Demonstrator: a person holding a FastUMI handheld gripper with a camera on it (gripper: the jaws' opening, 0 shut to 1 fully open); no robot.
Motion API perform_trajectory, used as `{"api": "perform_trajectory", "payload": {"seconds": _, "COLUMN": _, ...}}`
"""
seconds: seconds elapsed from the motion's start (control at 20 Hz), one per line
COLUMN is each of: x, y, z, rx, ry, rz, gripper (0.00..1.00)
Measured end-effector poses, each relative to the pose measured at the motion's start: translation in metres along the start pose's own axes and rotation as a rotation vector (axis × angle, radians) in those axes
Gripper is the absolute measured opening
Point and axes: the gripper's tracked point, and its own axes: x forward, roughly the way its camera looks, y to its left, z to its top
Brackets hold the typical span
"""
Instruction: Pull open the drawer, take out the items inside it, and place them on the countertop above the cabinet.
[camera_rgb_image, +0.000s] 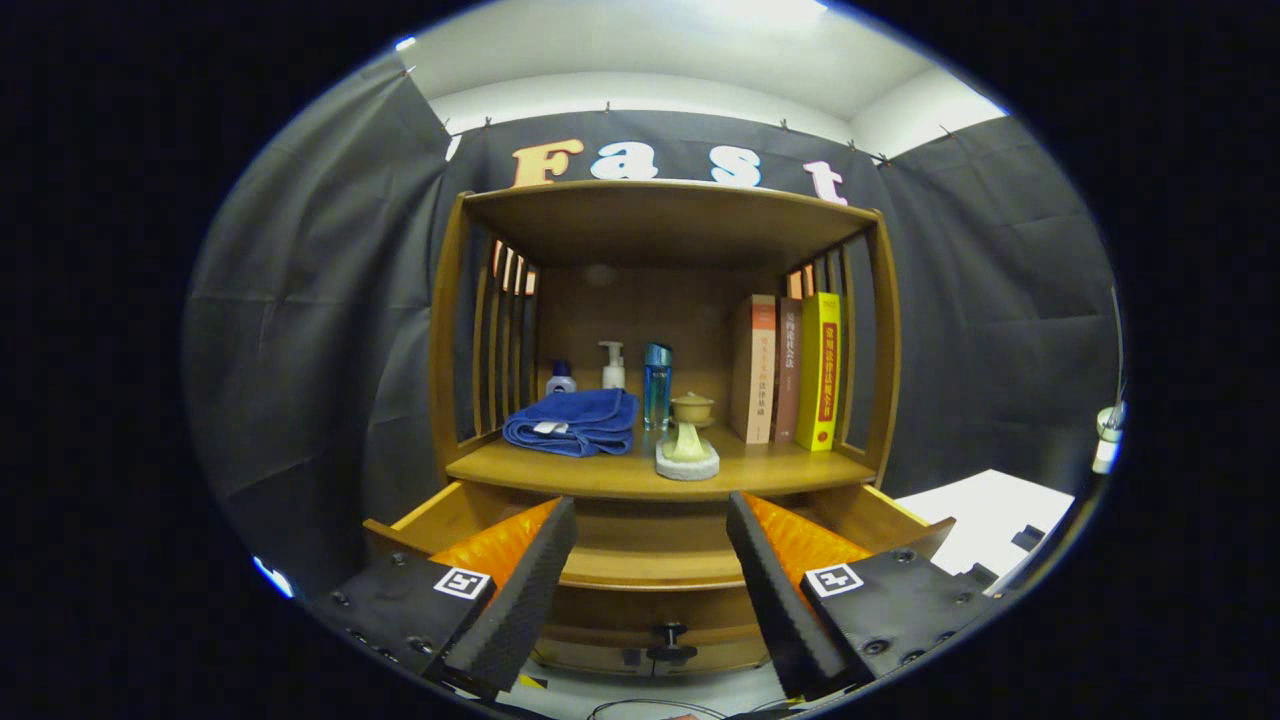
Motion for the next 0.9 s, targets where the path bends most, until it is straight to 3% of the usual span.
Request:
{"api": "perform_trajectory", "payload": {"seconds": 0.45, "x": -0.012, "y": -0.020, "z": -0.052, "rx": 0.023, "ry": -0.011, "rz": -0.018, "gripper": 0.99}}
{"api": "perform_trajectory", "payload": {"seconds": 0.9, "x": -0.013, "y": 0.003, "z": -0.066, "rx": -0.004, "ry": -0.006, "rz": 0.040, "gripper": 0.98}}
